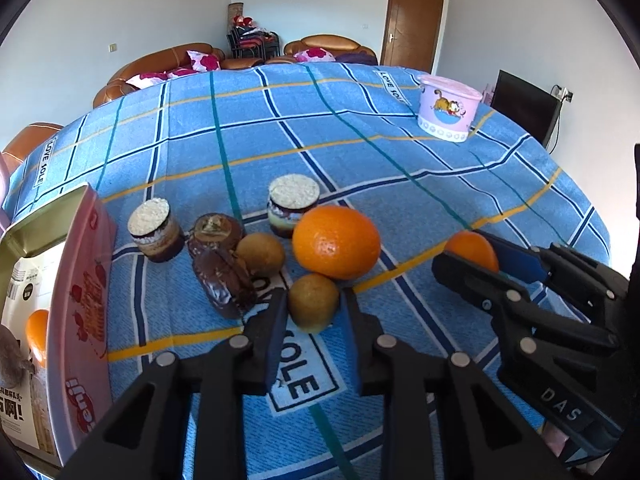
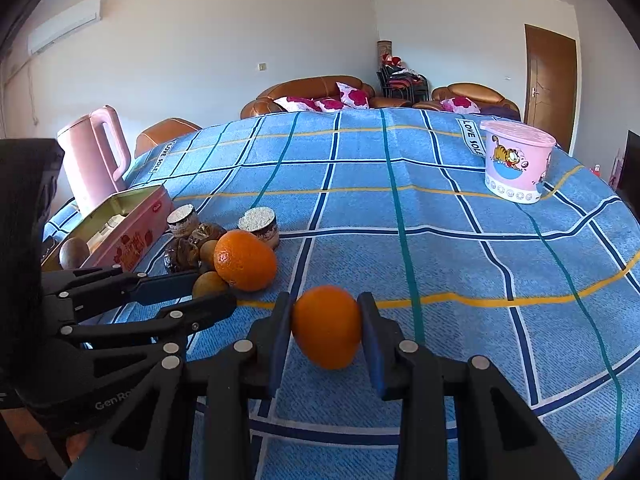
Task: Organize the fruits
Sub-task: 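Grasp a brown kiwi with the left tool while the right tool holds the orange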
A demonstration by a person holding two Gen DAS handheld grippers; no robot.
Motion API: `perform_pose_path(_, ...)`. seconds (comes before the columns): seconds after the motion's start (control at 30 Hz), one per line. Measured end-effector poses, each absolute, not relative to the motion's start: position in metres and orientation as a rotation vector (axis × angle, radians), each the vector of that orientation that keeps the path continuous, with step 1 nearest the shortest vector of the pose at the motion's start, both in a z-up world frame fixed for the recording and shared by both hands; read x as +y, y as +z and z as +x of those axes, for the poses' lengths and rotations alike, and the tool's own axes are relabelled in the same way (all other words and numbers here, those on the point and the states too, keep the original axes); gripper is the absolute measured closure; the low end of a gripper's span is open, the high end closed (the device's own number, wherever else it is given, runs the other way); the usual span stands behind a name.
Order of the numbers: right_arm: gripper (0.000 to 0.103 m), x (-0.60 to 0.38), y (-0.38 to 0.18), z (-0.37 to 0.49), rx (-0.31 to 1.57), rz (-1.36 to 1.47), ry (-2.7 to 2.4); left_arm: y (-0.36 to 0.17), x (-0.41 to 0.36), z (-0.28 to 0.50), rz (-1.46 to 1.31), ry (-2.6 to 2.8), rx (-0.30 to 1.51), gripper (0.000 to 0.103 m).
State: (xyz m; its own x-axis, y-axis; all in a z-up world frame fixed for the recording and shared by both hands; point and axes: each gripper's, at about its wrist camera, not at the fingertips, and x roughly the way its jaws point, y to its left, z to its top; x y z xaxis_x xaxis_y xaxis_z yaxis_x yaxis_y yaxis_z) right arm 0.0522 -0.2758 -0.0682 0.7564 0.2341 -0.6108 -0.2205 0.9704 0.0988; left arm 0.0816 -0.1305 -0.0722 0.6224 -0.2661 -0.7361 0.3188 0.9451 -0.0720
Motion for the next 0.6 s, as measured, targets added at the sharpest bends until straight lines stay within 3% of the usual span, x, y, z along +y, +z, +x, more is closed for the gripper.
perform_pose_path(0.6, 0.068, -0.276, -0.063, 0.038, 0.574, 0.014, 0.287, -0.058, -0.118, 0.067, 0.018, -0.342, 0.71, 0.076)
